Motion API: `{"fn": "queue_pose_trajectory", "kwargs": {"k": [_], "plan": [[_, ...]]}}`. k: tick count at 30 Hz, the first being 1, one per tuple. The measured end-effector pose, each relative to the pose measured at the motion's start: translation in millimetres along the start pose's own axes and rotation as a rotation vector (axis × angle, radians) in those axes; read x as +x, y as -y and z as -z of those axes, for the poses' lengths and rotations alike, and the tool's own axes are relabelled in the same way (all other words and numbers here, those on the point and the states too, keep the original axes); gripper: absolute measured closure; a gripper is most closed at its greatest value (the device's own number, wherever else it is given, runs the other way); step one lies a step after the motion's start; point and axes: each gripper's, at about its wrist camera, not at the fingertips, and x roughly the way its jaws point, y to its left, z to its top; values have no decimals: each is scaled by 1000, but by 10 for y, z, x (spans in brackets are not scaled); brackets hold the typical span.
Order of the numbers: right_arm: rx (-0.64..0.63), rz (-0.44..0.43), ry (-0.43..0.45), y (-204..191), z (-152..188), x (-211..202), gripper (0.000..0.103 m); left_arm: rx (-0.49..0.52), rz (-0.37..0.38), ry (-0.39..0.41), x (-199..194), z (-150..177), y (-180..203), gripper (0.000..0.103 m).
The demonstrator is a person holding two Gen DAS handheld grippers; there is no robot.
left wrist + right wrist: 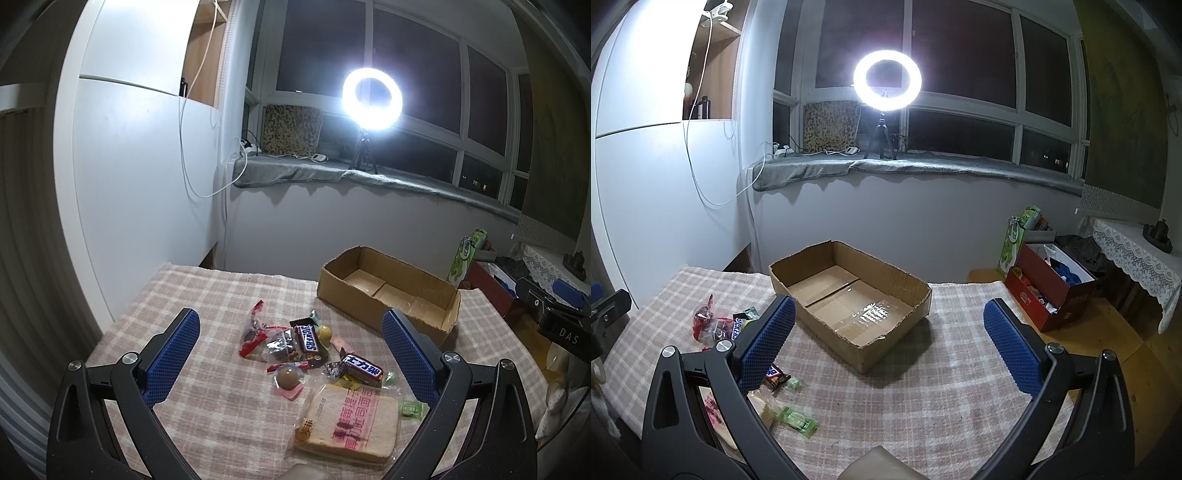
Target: Organize snacks
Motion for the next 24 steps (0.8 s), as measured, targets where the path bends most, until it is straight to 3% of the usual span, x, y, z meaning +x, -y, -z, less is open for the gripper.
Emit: {"fn": "queue_pose_trajectory", "kwargs": {"k": [17,24], "plan": [[-1,-15,-14,0,15,40,0,-15,13,-32,50,48,-30,4],[32,-119,-103,38,170,196,0,-76,55,-119,185,222,-227,6]]}}
